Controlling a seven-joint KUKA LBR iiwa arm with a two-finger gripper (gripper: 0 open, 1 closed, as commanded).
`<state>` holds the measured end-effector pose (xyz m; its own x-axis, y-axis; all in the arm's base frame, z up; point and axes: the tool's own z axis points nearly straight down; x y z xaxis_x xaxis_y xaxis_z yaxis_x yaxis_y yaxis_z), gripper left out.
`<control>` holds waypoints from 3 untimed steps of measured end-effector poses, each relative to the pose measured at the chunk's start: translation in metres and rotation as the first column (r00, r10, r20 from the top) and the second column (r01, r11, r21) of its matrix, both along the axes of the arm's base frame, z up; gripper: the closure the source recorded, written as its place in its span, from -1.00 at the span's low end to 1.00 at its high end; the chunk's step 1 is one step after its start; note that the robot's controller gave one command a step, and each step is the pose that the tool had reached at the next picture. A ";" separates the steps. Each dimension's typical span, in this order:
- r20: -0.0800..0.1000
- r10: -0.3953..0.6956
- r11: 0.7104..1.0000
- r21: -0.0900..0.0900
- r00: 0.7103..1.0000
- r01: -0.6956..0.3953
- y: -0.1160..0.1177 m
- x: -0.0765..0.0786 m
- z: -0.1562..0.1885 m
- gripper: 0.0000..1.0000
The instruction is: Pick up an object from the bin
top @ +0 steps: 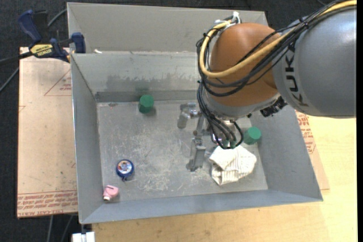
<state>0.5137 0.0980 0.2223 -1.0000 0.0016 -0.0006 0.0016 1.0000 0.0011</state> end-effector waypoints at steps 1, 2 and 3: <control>0.000 0.000 1.000 0.000 1.000 0.000 0.000 0.000 0.000 -1.00; 0.002 -0.107 0.994 0.002 0.994 0.107 -0.072 -0.003 -0.037 -1.00; 0.002 -0.041 0.999 0.000 0.999 0.041 -0.082 -0.004 -0.041 -1.00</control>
Offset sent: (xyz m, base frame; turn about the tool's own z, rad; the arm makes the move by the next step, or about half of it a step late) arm -0.0047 -0.0856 -0.0430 0.1260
